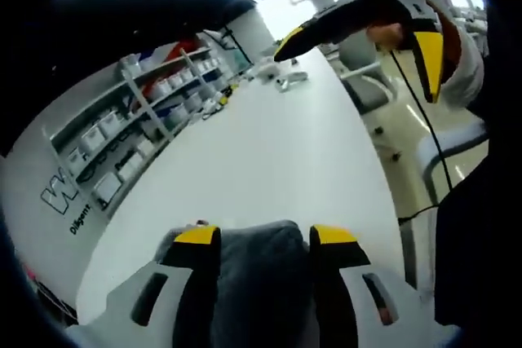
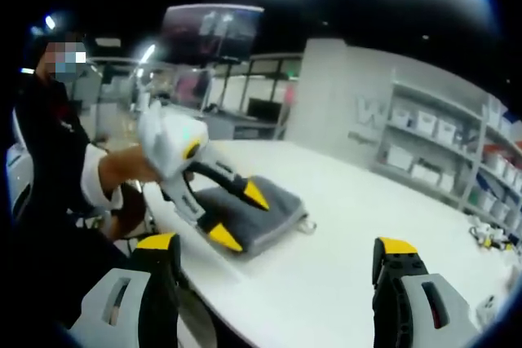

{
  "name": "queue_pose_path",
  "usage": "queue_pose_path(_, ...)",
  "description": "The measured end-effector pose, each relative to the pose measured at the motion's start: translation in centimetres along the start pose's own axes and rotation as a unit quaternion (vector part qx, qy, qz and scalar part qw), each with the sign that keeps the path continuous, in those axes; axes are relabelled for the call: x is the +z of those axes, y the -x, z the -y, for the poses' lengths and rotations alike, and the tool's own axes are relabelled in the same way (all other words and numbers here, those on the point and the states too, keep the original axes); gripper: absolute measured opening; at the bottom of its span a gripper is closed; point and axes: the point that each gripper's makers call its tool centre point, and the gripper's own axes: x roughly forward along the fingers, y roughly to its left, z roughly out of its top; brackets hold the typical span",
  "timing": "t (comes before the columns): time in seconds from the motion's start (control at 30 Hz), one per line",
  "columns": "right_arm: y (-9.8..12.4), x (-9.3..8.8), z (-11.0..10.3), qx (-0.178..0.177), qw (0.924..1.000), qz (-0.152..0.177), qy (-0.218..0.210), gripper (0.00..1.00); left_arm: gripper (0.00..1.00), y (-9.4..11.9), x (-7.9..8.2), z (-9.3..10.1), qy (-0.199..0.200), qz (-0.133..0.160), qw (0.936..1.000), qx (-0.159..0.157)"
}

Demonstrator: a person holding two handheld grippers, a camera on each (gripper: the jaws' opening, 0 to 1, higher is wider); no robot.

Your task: Open the folded towel by lifting each exposed corner and separating the folded layers until the towel lies flat within the target outline without major curled edges

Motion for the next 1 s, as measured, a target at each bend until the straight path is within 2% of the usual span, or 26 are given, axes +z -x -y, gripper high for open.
queue_pose_path(0.27,0.0,0.0,0.1,-0.001,1.0,0.001,-0.001,0.99,0.38,-0.4,-0.4,0.7,-0.002,-0.011,0.9999,-0.01)
queue_pose_path(0.43,-0.1,0.0,-0.1,0.001,1.0,0.001,-0.001,1.0,0.35,-0.5,-0.1,1.4,-0.005,-0.003,0.9998,-0.02)
queue_pose_path(0.53,-0.2,0.0,-0.3,0.005,1.0,0.002,-0.002,1.0,0.33,-0.7,-0.4,1.8,-0.009,-0.008,0.9996,-0.024)
queue_pose_path(0.67,-0.3,-0.1,-0.3,0.004,1.0,0.0,-0.001,0.99,0.29,-0.7,-0.7,1.9,-0.024,-0.011,0.9995,-0.015)
queue_pose_path(1.0,-0.4,-0.4,-0.4,0.007,1.0,-0.005,0.0,0.99,0.23,-1.1,-0.7,2.2,-0.015,0.001,0.9998,-0.009)
